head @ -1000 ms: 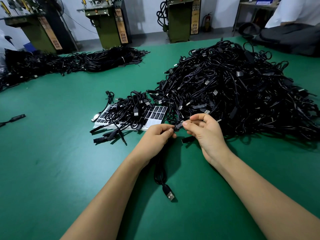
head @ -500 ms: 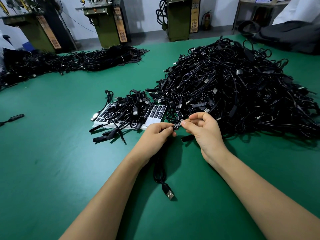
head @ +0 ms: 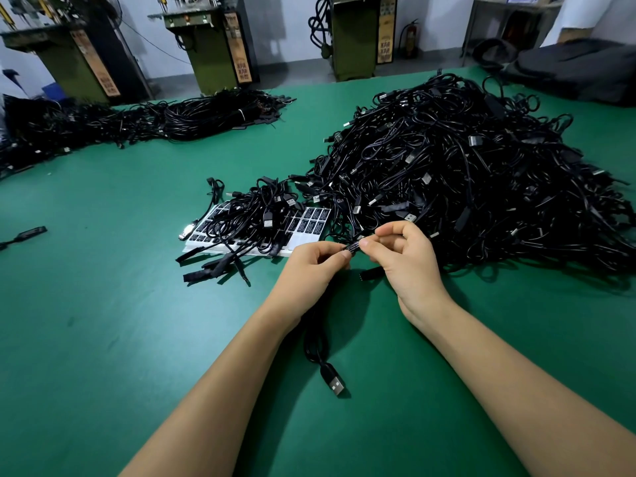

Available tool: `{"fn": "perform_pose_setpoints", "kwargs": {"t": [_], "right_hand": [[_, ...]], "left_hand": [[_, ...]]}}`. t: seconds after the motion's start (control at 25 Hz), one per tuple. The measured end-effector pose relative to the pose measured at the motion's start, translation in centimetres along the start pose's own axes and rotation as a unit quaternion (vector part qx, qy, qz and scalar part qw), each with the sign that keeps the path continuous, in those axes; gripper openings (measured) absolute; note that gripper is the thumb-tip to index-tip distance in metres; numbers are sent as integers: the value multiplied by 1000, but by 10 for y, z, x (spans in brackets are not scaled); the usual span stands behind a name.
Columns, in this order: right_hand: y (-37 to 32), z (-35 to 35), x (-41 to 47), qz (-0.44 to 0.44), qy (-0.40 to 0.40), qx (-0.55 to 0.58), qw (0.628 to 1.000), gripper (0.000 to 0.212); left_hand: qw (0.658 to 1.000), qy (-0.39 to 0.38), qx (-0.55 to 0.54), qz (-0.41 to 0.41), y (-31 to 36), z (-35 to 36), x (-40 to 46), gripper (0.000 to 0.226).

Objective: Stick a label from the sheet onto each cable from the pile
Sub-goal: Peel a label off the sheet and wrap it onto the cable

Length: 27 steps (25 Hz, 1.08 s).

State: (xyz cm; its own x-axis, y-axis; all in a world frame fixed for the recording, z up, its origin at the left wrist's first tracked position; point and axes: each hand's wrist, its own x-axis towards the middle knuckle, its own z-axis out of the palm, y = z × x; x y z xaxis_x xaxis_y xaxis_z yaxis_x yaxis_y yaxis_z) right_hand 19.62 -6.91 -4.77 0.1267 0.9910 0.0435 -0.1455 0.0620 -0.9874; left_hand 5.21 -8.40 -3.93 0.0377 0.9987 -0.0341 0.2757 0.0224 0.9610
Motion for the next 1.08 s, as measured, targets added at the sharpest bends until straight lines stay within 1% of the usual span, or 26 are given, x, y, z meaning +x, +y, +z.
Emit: {"fn": "perform_pose_setpoints", "kwargs": {"t": [0.48,0.68,0.8,1.08], "right_hand": [[1,0,-1,-6,2,-4,1000,24],[1,2,-2,-23,0,-10,1000,25],[0,3,-3,-43,-3,-27,999,26],[1,3,-7,-99,-10,-102,990,31]], "left_hand": [[999,32,24,8,3,3,-2,25],[998,66,20,9,2,7,-1,24],[996,85,15,8,1,8,1,21],[996,94,-4,0,0,8,1,20]]}}
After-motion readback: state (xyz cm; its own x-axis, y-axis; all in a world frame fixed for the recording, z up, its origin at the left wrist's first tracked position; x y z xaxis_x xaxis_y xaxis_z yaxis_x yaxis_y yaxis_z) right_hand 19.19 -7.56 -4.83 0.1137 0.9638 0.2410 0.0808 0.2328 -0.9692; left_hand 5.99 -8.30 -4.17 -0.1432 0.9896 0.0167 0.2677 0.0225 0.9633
